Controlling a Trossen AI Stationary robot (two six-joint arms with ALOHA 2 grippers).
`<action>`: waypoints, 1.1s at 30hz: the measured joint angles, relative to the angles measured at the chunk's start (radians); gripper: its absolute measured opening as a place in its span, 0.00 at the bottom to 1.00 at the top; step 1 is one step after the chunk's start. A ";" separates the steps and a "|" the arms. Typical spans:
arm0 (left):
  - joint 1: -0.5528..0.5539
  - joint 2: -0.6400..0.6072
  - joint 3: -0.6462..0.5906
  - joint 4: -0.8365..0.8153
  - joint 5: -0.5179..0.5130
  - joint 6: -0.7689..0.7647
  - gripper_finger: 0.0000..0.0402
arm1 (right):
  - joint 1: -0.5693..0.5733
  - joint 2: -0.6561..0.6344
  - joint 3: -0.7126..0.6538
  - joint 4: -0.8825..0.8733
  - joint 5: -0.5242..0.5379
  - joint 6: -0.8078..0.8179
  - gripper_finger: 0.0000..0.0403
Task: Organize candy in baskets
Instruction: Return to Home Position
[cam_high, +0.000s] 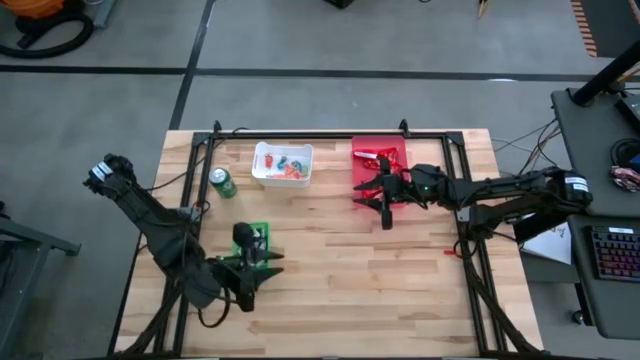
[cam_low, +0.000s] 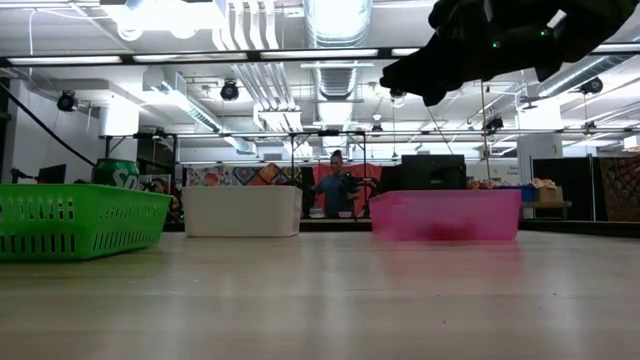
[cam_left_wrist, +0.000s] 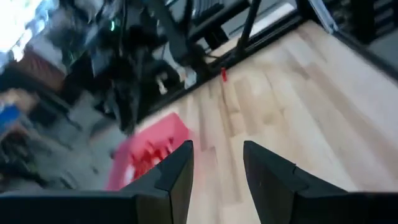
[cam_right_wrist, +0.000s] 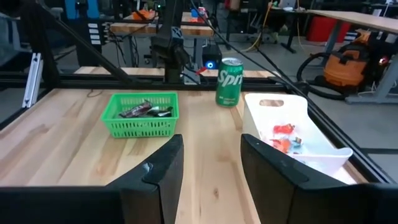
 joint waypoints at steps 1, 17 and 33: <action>0.011 -0.005 -0.002 0.016 0.016 0.067 0.31 | 0.000 0.001 -0.003 0.000 0.000 0.000 0.37; 0.583 -0.361 -0.269 0.102 1.030 0.133 0.31 | 0.000 0.006 -0.021 -0.001 0.000 -0.014 0.37; 0.624 -1.065 -0.711 0.241 0.911 0.030 0.31 | 0.000 0.001 -0.033 -0.001 0.000 -0.029 0.37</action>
